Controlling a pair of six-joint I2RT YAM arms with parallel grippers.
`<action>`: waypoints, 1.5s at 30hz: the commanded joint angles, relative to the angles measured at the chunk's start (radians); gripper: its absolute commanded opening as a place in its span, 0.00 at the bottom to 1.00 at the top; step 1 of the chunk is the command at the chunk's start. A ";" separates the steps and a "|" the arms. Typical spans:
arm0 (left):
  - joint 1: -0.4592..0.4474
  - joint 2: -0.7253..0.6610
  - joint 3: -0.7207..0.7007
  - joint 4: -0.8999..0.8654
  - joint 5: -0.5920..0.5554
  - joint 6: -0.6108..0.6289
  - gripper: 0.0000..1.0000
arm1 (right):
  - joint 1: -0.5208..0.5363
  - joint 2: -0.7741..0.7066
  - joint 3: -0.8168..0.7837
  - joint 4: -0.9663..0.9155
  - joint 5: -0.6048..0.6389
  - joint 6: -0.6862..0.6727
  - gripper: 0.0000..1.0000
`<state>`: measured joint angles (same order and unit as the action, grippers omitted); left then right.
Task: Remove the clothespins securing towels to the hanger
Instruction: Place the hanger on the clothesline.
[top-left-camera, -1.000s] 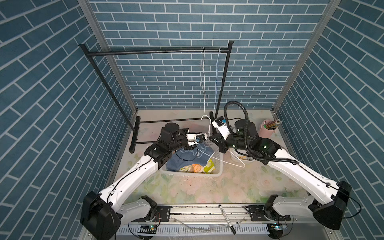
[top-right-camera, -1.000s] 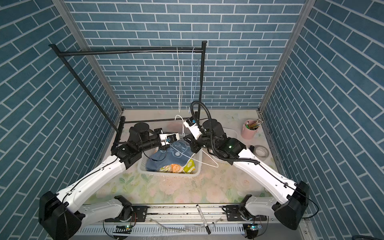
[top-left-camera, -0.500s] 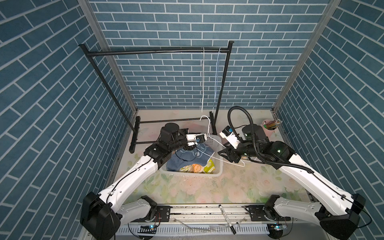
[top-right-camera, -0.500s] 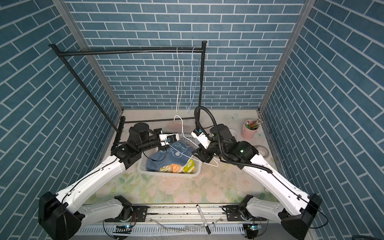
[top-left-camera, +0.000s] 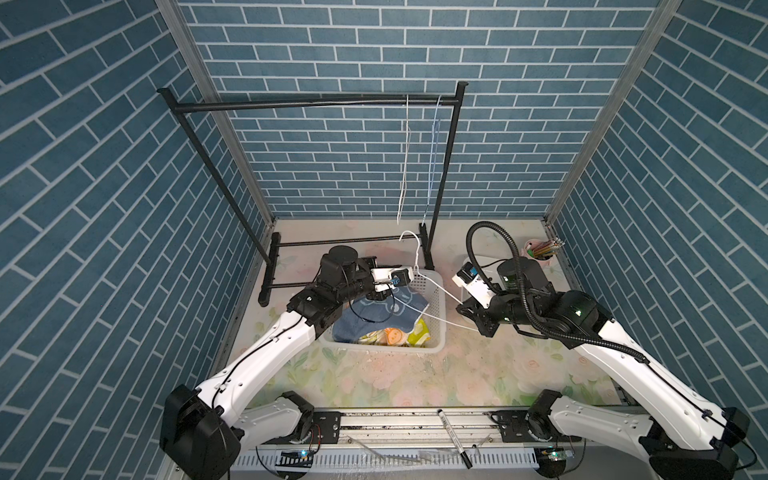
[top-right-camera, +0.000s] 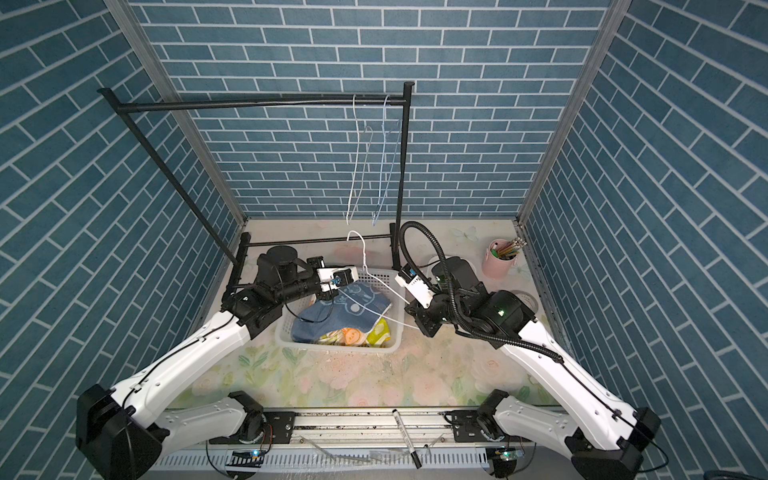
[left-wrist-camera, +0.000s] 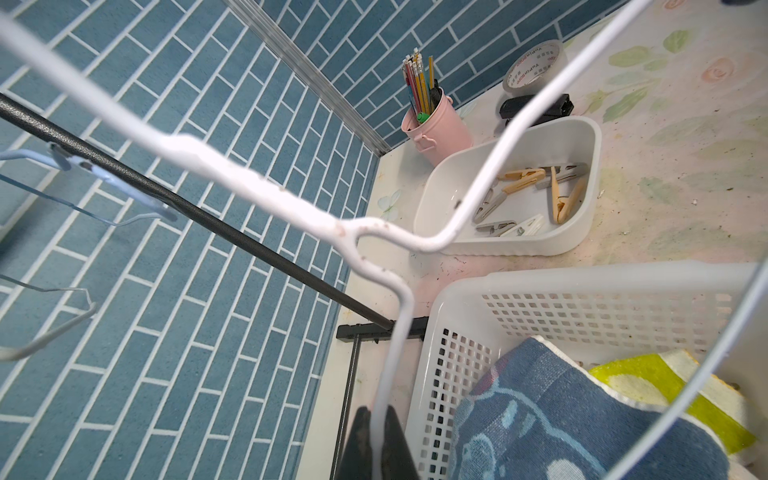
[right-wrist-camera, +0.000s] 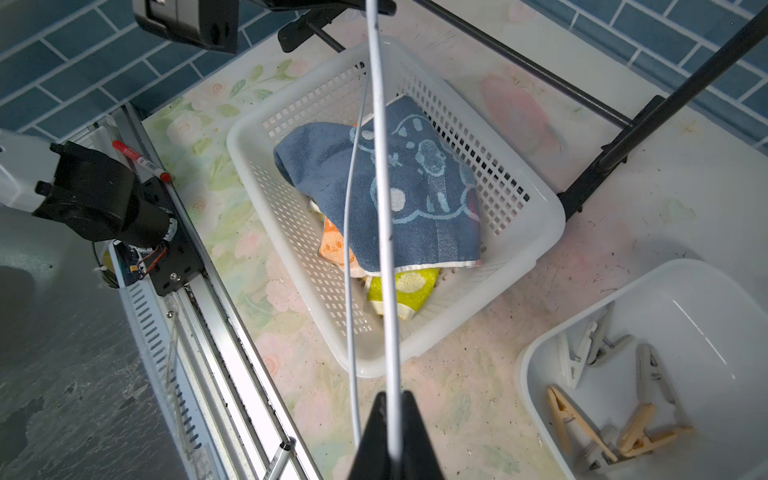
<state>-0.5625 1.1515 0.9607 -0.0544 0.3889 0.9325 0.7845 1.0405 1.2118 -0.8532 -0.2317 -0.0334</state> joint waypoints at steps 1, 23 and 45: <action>0.000 -0.026 0.018 0.014 0.002 -0.011 0.00 | -0.003 0.010 0.017 -0.013 -0.002 -0.021 0.00; -0.002 -0.603 -0.246 -0.033 -0.057 -0.384 0.58 | 0.112 0.127 0.241 -0.027 0.060 -0.048 0.00; -0.002 -0.769 -0.290 -0.208 -0.275 -0.532 0.59 | 0.296 0.663 0.815 0.436 0.552 0.354 0.00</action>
<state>-0.5629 0.3996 0.6743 -0.2329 0.1375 0.4145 1.0721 1.6466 1.9305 -0.4755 0.1429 0.2134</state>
